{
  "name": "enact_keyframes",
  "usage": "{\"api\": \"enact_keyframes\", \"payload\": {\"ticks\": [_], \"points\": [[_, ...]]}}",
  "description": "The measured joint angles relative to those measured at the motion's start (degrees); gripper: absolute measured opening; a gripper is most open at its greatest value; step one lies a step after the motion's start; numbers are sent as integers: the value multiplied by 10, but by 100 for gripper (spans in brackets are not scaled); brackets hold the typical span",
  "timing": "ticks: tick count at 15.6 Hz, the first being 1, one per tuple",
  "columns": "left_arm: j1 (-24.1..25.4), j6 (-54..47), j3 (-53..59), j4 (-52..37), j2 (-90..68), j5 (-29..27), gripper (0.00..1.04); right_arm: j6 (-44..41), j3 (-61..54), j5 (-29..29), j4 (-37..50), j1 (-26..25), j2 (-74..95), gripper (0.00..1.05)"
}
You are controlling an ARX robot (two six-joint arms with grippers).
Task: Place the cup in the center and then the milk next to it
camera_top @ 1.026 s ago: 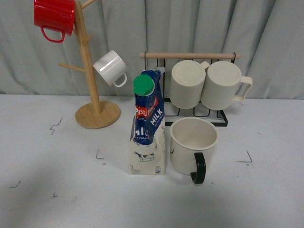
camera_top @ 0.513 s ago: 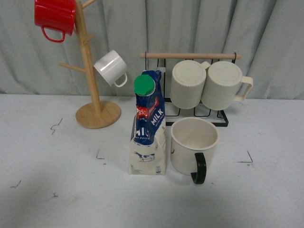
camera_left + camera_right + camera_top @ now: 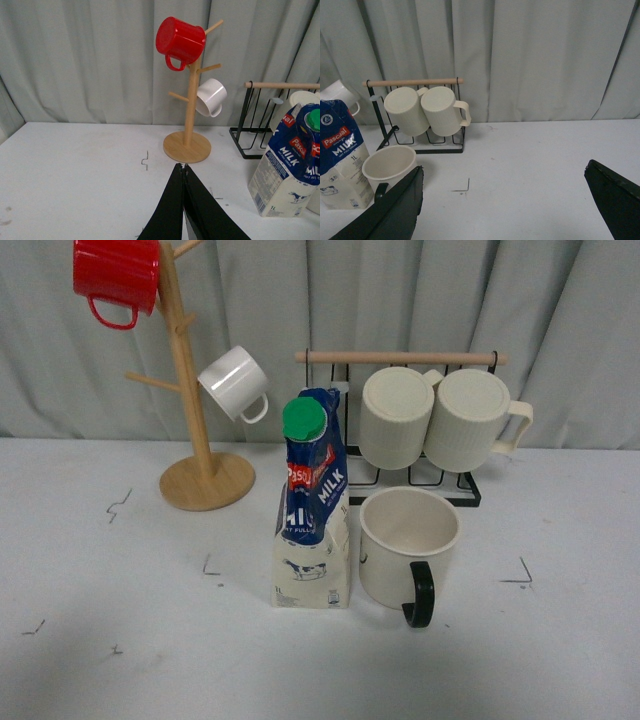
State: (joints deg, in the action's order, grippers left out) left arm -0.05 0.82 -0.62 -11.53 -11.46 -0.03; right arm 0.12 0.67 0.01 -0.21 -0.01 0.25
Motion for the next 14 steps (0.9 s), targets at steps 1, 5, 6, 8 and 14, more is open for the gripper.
{"api": "enact_keyframes", "payload": {"ticks": [1,5,6,8,14], "points": [[0,0,0,9,10,0,2,0,0,0,0,0,0,98],[0,0,-3,114,110,0,2,0,0,0,1,0,0,98],[0,0,0,121,110,-1,2,0,0,0,0,0,0,98],[0,0,0,118,110,0,6,0,0,0,0,0,0,98],[0,0,0,118,110,0,78,0,0,0,0,0,0,98]]}}
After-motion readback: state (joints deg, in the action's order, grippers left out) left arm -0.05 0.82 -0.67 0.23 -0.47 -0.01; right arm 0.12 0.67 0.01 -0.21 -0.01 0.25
